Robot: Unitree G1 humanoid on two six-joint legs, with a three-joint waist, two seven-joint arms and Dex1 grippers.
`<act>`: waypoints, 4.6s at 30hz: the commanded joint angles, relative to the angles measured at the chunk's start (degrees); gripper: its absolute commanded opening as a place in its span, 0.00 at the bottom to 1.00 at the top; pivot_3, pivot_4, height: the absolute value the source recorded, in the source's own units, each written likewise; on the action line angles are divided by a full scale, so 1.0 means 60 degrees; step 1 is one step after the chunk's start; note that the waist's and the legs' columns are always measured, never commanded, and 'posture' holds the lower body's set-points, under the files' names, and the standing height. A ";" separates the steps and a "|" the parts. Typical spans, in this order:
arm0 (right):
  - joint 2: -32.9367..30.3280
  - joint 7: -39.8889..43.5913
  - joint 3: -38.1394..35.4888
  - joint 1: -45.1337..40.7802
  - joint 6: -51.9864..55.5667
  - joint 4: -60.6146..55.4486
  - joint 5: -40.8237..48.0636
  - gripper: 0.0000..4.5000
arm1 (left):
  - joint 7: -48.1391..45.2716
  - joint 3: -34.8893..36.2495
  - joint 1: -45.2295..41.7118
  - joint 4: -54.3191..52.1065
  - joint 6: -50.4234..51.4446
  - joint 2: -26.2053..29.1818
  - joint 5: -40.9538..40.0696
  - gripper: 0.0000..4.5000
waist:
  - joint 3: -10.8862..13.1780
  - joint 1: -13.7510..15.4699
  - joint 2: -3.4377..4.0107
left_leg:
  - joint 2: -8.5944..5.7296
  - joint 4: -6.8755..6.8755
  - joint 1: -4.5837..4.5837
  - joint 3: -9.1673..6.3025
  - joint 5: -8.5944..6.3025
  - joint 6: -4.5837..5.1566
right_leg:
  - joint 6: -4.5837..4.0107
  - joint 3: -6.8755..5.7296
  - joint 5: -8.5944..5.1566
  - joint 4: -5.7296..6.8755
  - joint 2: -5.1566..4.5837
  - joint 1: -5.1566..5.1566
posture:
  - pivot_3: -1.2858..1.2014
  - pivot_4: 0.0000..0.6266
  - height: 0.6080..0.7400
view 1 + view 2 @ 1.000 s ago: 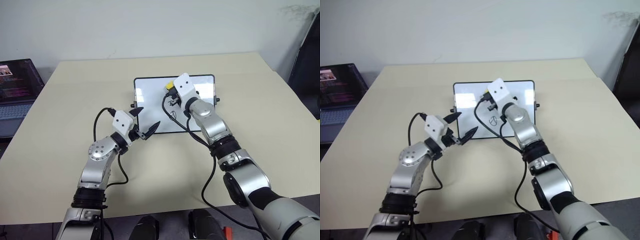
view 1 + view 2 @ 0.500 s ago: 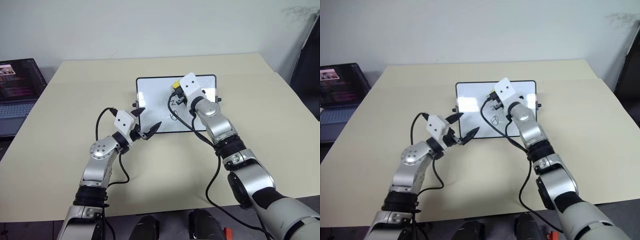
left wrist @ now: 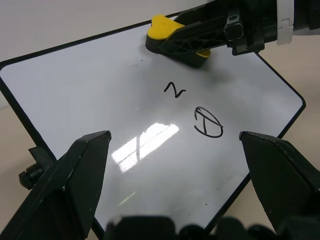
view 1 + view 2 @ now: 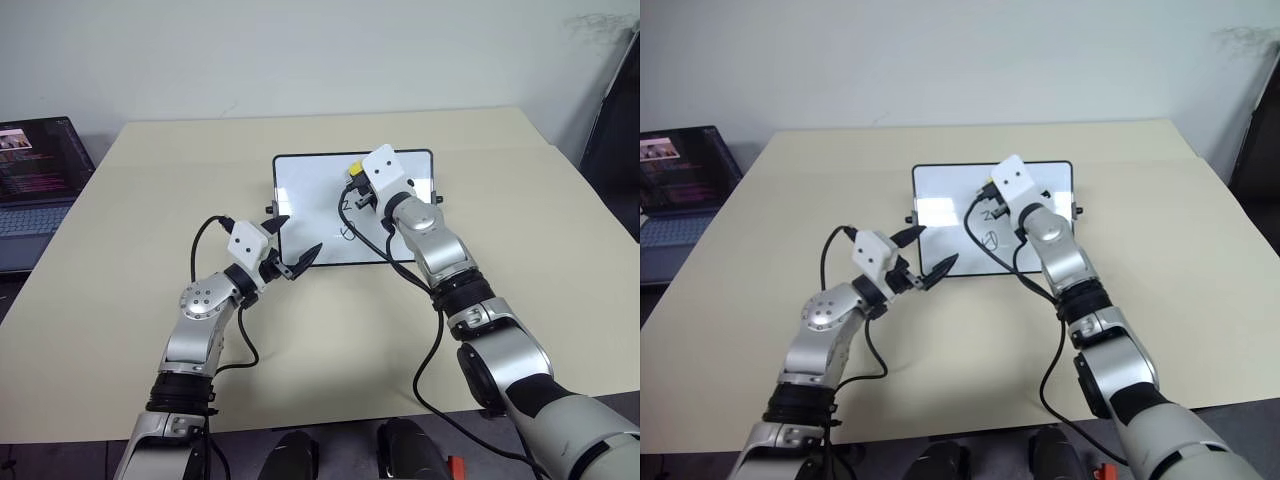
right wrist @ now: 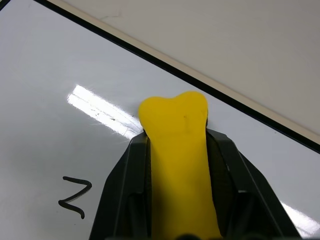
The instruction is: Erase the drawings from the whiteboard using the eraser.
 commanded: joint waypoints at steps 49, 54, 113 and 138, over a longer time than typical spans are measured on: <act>-0.0399 0.0426 -0.0479 0.2473 0.3729 -0.5784 0.1480 0.27 | -0.0139 0.0073 0.0063 -0.0593 0.0152 0.0110 -0.0079 1.00 | 0.0001 0.0023 0.0000 | 0.0006 -0.0006 -0.0011 0.0001 -0.0001 0.0001 | 0.0002 -0.0002 -0.0002 -0.0015 0.0000 -0.0010 | 0.52 0.24 1.00; -0.0175 0.0486 -0.0086 0.1861 0.2400 -0.4302 0.1153 0.27 | -0.0113 0.0105 0.0064 -0.0598 0.0140 0.0122 -0.0071 1.00 | 0.0001 0.0022 0.0000 | 0.0001 -0.0005 -0.0012 0.0003 -0.0001 0.0001 | 0.0002 -0.0001 -0.0002 -0.0018 0.0000 -0.0009 | 0.52 0.24 1.00; -0.0374 0.0305 0.0409 0.0720 0.0109 -0.0294 -0.0505 0.27 | 0.0301 0.0361 0.0757 -0.1556 0.0579 0.0264 -0.0088 1.00 | -0.0009 0.0051 -0.0004 | 0.0002 0.0002 0.0047 -0.0022 0.0049 -0.0009 | -0.0008 -0.0020 0.0029 -0.0008 0.0028 0.0065 | 0.52 0.24 1.00; -0.0377 0.0893 0.0957 0.2229 0.0747 -0.1854 -0.0717 0.27 | 0.0217 0.0480 0.0666 -0.1442 0.0550 0.0329 -0.0076 1.00 | -0.0010 0.0057 -0.0005 | 0.0005 -0.0005 0.0045 -0.0021 0.0048 -0.0009 | -0.0006 -0.0019 0.0030 -0.0017 0.0028 0.0063 | 0.52 0.24 1.00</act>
